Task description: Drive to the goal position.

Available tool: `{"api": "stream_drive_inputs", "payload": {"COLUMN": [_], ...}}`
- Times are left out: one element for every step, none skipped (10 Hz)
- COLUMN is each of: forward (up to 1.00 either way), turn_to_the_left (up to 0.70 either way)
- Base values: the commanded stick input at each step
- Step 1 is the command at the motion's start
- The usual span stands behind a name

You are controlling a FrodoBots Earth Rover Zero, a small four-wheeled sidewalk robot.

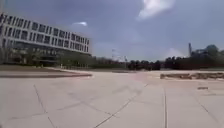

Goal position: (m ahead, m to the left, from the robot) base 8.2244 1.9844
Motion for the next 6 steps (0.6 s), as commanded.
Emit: {"api": "stream_drive_inputs", "payload": {"forward": [0.7, 0.7, 0.7, 0.7, 0.7, 0.7], "turn_to_the_left": [0.0, 0.0, 0.0, 0.0, 0.0, 0.0]}}
